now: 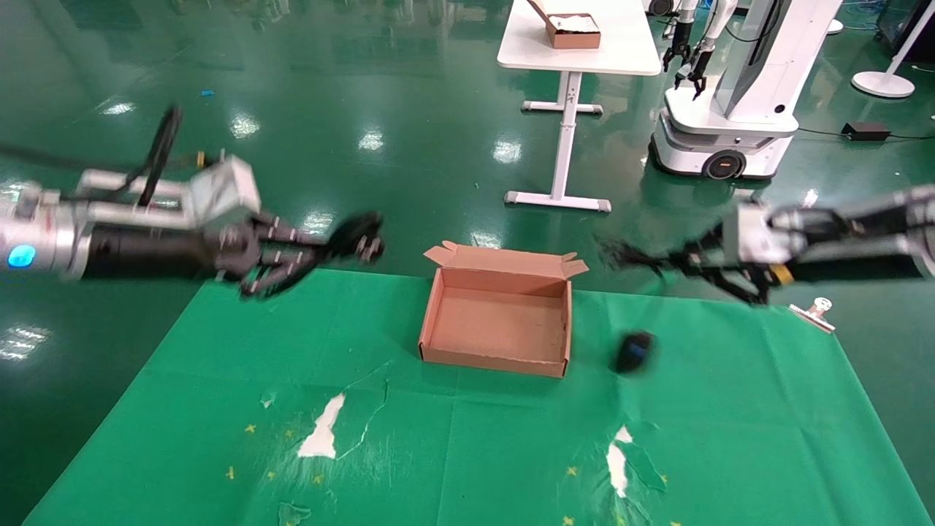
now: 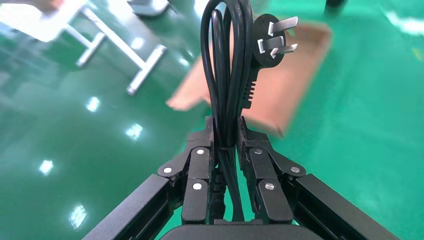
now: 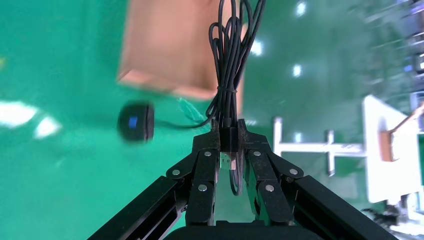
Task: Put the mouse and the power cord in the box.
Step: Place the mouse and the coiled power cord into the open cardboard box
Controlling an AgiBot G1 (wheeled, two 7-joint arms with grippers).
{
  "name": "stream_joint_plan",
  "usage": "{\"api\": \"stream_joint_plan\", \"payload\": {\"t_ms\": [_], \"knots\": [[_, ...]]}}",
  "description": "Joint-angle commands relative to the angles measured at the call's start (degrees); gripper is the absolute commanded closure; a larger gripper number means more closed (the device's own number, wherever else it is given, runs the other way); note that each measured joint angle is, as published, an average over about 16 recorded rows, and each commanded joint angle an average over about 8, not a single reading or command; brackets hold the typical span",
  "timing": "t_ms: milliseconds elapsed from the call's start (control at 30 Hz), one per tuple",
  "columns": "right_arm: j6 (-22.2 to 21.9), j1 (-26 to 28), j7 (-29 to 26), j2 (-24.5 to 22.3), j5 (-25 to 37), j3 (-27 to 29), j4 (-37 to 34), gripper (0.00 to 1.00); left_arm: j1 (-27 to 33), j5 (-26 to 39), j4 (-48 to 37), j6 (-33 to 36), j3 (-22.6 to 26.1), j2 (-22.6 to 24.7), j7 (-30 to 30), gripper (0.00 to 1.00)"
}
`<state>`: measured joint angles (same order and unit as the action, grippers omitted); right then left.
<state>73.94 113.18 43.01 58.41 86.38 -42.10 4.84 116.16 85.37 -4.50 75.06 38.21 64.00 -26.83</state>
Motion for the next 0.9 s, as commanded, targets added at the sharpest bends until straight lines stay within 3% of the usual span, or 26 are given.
{"api": "stream_joint_plan", "payload": {"t_ms": [33, 333, 533, 700, 900], "knots": [[-0.28, 1.55, -0.91, 0.39, -0.43, 0.32, 0.70, 1.00, 1.33, -1.04, -0.76, -0.99, -0.69, 0.68, 1.71, 1.00], [-8.61, -0.32, 0.51, 10.79, -3.17, 2.21, 0.49, 1.00, 4.88, -5.79, -0.41, -11.76, -3.75, 8.70, 7.34, 1.00], [-21.51, -5.93, 1.47, 17.27, -4.50, 3.19, -2.36, 1.00, 4.09, -7.71, 1.57, -15.64, -5.04, 11.24, 7.69, 1.00], [-29.58, -11.55, 0.93, 19.38, -5.56, 3.73, -1.64, 1.00, 1.96, -7.38, 2.27, -15.15, -4.85, 11.38, 7.53, 1.00], [-32.06, -16.41, -0.26, 19.56, -5.56, 2.92, 0.83, 1.00, -0.44, -5.89, 2.68, -14.10, -3.86, 11.11, 6.94, 1.00]]}}
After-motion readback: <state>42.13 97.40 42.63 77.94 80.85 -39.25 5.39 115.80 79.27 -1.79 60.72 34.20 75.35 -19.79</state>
